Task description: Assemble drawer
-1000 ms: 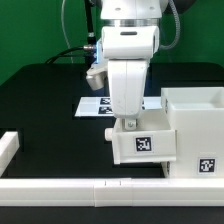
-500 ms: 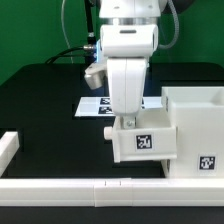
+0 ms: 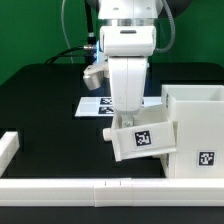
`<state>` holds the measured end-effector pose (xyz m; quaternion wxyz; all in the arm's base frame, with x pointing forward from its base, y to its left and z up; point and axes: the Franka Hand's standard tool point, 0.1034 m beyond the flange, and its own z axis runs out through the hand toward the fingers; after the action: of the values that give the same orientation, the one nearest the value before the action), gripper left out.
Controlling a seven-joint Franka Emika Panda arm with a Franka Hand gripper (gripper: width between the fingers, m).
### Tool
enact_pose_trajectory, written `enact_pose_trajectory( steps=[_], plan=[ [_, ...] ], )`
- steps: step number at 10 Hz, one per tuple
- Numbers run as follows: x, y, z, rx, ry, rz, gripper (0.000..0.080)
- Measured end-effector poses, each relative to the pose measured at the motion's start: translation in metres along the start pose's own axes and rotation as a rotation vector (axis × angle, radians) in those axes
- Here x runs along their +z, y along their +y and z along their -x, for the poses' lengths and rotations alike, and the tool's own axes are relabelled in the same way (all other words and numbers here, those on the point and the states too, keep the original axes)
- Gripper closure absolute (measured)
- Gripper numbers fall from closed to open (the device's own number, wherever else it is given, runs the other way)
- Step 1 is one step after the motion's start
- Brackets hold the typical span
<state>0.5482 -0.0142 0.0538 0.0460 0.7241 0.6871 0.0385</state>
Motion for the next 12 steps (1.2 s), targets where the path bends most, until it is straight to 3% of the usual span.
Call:
enact_pose_trajectory(
  steps=[1,4,5,6,9,12],
  plan=[
    [0.000,0.000,0.002,0.006,-0.005,-0.017,0.0761],
    [0.001,-0.001,0.003,0.007,-0.005,-0.018,0.0761],
    [0.001,-0.001,0.002,0.007,-0.005,-0.014,0.0761],
    [0.001,-0.001,-0.005,0.023,-0.004,0.018,0.0761],
    [0.004,-0.002,-0.013,0.092,-0.008,0.056,0.0761],
    [0.008,-0.005,0.007,0.097,-0.017,0.042,0.0761]
  ],
)
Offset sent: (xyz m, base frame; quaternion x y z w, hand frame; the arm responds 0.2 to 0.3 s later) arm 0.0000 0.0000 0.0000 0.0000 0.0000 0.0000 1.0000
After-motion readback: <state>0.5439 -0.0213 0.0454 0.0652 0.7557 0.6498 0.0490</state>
